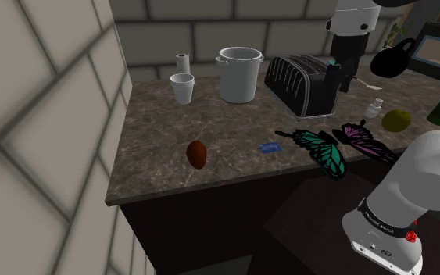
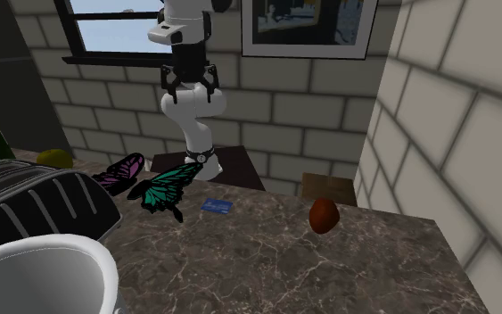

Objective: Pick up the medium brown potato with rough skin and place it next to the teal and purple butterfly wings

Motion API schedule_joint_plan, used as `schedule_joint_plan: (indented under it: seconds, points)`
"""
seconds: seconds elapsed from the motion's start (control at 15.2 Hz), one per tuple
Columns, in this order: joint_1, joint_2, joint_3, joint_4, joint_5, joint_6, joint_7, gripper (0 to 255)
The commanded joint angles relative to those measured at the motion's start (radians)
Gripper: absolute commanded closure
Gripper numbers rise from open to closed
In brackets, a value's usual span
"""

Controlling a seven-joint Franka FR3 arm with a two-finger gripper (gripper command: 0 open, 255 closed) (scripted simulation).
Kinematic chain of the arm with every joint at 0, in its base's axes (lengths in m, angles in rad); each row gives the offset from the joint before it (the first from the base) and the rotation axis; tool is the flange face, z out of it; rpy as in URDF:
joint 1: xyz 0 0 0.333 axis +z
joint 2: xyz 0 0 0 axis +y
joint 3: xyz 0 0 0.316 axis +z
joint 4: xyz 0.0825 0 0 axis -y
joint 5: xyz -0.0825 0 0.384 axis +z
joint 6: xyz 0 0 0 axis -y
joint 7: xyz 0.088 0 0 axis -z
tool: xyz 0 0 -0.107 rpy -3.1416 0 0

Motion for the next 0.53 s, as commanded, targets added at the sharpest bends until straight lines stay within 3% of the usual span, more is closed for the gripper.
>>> schedule_joint_plan:
  seconds: [0.0, 0.46]
  points:
    - [0.000, 0.000, 0.000, 0.000, 0.000, 0.000, 0.000, 0]
    - [0.016, 0.142, 0.178, 0.021, 0.087, 0.122, 0.245, 0]
